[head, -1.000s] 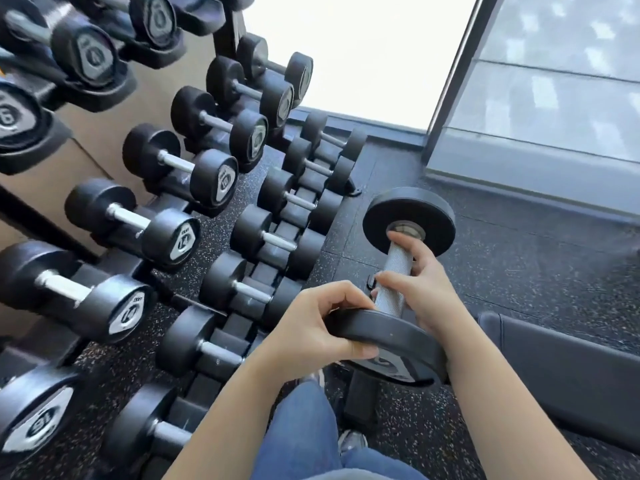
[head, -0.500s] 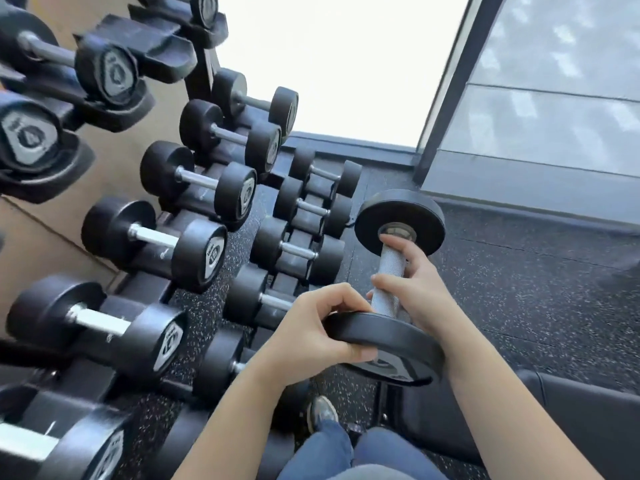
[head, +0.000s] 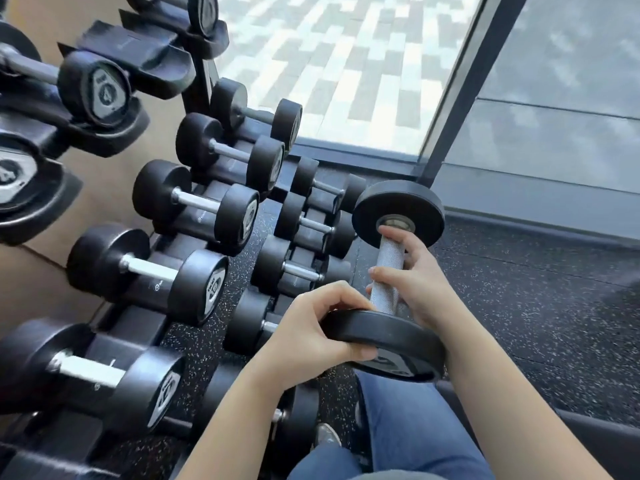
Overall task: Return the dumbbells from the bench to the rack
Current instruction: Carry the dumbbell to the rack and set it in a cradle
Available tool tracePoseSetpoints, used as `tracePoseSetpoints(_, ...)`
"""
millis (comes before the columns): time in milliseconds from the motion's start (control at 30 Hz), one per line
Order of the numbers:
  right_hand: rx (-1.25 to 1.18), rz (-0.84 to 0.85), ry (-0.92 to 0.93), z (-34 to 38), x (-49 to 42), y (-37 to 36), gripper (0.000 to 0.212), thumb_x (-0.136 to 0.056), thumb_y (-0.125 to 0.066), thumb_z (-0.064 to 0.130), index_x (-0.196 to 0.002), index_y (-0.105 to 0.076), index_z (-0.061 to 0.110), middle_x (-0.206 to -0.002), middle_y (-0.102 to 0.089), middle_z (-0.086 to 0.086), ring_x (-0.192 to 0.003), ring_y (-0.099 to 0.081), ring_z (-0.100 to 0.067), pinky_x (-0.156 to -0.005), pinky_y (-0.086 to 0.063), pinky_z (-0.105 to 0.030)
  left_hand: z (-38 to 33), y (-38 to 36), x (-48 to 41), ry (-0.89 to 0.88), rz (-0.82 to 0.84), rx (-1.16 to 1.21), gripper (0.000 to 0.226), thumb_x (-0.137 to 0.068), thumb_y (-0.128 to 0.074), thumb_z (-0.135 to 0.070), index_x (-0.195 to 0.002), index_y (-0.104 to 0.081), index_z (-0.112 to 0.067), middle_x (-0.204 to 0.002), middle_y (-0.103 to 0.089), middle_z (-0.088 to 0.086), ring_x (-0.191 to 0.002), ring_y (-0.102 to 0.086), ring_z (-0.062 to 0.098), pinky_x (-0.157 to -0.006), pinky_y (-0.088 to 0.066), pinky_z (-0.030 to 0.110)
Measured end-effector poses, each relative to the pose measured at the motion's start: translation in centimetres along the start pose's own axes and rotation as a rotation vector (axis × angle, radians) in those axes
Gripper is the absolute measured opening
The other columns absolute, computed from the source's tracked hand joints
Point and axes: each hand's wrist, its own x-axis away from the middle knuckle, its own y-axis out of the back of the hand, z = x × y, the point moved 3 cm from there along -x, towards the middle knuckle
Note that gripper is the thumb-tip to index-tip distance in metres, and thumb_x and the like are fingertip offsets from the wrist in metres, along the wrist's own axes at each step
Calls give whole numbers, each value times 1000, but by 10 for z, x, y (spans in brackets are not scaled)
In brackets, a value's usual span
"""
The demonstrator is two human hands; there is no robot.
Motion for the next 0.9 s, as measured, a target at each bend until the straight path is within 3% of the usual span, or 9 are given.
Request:
tracePoseSetpoints(167, 2, -1, 48, 16, -40, 3, 60, -72, -61, -12, -98, -58, 42, -94, -59, -16, -75, -59, -36, -76, -53, -54, -4, 9, -32, -52, -9, -10, 38, -60, -78, -4, -90, -66, -24, -84, -63, -17, -81, -59, 1, -74, -43, 13)
tracePoseSetpoints(300, 39, 27, 82, 28, -85, 8, 60, -68, -64, -6, -96, -59, 46, -107, -59, -8, -87, -61, -42, -82, -53, -54, -5, 16, -72, -83, -10, -35, 35, -63, -75, -17, -97, -67, -24, -90, -63, -14, -88, -60, 7, -77, -44, 17)
tracePoseSetpoints(433, 48, 94, 85, 42, -146, 16, 59, -70, -63, -7, -95, -60, 46, -113, -55, -12, -87, -62, -41, -78, -55, -51, 2, 26, -128, -67, -46, -19, 36, -63, -76, -15, -97, -68, -23, -91, -63, -12, -89, -61, 10, -78, -45, 19)
tracePoseSetpoints(533, 62, 154, 57, 56, -201, 24, 56, -72, -63, -7, -94, -59, 44, -107, -54, -12, -83, -63, -40, -76, -56, -50, 9, 35, -180, -37, -115, 11, 35, -62, -76, -15, -96, -69, -21, -89, -63, -11, -88, -60, 9, -77, -45, 19)
tracePoseSetpoints(633, 124, 175, 47, 73, -256, 33, 56, -71, -64, -6, -93, -59, 46, -107, -55, -10, -92, -61, -42, -79, -54, -53, 10, 48, -235, -33, -162, 1, 34, -62, -76, -17, -94, -70, -23, -88, -63, -10, -87, -61, 9, -78, -46, 20)
tracePoseSetpoints(767, 134, 203, 17, 100, -329, 42, 54, -74, -63, -7, -101, -58, 39, -98, -57, -13, -74, -62, -37, -76, -55, -52, 1, 70, -306, -16, -207, -4, 33, -62, -75, -19, -94, -70, -23, -86, -62, -6, -84, -60, 9, -75, -45, 19)
tracePoseSetpoints(900, 173, 238, 0, 126, -392, 39, 56, -69, -66, -2, -98, -59, 45, -90, -59, -17, -79, -61, -46, -79, -52, -58, -8, 97, -364, -11, -254, 9, 35, -62, -76, -16, -93, -69, -29, -85, -62, -14, -82, -60, 6, -75, -44, 18)
